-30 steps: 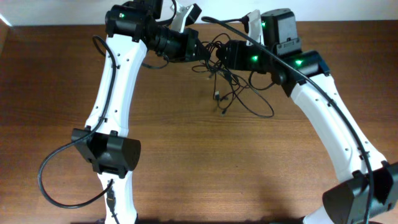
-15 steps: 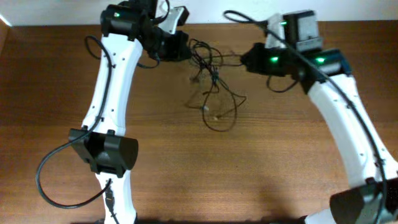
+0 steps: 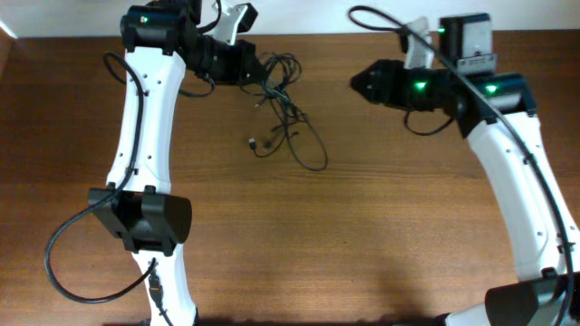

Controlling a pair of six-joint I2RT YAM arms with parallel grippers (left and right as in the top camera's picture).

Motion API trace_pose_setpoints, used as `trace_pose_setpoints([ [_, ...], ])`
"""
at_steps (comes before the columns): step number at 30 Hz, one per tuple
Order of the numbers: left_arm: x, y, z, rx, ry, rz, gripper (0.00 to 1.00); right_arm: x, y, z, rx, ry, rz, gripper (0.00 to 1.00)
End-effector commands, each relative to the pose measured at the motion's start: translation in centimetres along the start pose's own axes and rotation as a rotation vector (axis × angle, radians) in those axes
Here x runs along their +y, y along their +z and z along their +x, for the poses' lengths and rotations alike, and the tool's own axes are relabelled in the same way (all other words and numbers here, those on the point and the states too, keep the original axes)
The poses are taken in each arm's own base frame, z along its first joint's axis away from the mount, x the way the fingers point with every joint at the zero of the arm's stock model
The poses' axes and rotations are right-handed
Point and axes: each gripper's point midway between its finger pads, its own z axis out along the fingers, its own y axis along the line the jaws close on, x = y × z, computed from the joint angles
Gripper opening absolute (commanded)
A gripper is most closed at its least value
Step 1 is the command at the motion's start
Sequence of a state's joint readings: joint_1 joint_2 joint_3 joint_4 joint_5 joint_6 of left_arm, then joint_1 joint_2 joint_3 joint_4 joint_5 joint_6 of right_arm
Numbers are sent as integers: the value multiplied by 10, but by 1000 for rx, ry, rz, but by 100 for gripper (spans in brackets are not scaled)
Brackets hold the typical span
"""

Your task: Untangle cables

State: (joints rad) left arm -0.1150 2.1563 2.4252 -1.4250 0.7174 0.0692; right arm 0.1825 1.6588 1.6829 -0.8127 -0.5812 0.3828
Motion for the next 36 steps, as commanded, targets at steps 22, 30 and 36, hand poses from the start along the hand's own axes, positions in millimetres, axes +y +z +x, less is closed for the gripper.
trace_pose_setpoints([
  [22, -124, -5, 11, 34, 71, 554, 0, -61, 61, 3, -40, 118, 353, 21],
  [30, -84, -63, -13, -126, 31, 593, 0, -129, 34, 28, 82, 273, 504, 4],
  [36, 28, -99, -24, -252, -58, 238, 0, -156, 2, 24, 145, 245, 359, 4],
])
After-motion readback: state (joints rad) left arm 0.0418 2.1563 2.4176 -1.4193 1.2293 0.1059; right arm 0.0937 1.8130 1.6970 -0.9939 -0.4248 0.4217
